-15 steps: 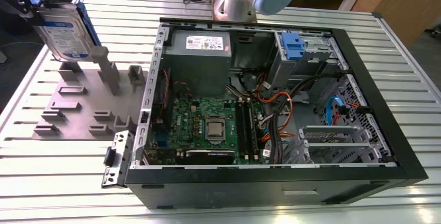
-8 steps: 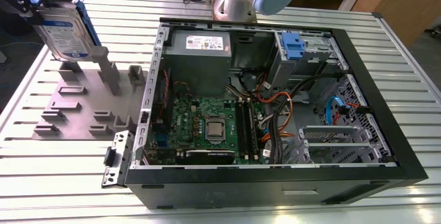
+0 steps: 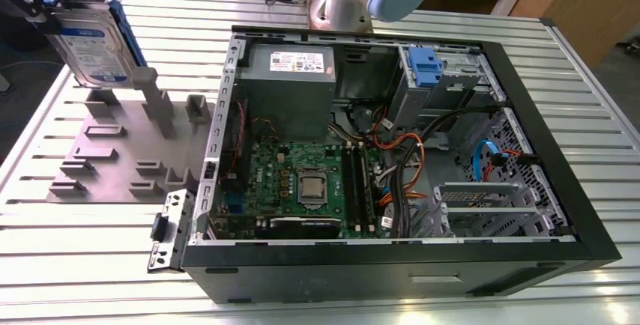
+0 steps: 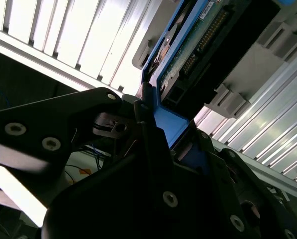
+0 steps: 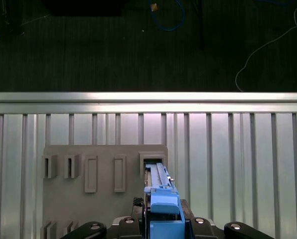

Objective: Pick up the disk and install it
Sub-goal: 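Pick up the disk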

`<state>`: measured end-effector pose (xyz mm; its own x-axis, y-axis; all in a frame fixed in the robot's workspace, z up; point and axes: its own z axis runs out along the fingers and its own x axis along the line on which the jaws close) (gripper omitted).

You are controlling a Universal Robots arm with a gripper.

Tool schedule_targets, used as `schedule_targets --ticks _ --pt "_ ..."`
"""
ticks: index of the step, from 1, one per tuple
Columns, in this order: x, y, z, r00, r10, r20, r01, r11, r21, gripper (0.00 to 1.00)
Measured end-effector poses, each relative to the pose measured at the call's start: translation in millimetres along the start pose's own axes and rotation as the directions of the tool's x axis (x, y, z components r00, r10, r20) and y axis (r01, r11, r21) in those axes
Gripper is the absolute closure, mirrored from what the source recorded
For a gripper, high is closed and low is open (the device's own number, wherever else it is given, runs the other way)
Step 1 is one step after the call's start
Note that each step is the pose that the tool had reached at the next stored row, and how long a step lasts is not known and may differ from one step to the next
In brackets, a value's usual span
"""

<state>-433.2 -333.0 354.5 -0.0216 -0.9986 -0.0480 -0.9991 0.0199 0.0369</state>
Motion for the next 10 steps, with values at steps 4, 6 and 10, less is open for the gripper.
schedule_targets --ticks 4,6,10 --pt "0.0 0.0 -1.0 1.0 0.0 0.0 0.0 1.0 -0.0001 0.64" --pt "-0.1 0.0 -1.5 1.0 0.0 0.0 0.0 1.0 0.0 0.64" --pt "-0.1 0.1 -2.0 1.0 0.0 -0.0001 0.0 1.0 -0.0003 0.64"
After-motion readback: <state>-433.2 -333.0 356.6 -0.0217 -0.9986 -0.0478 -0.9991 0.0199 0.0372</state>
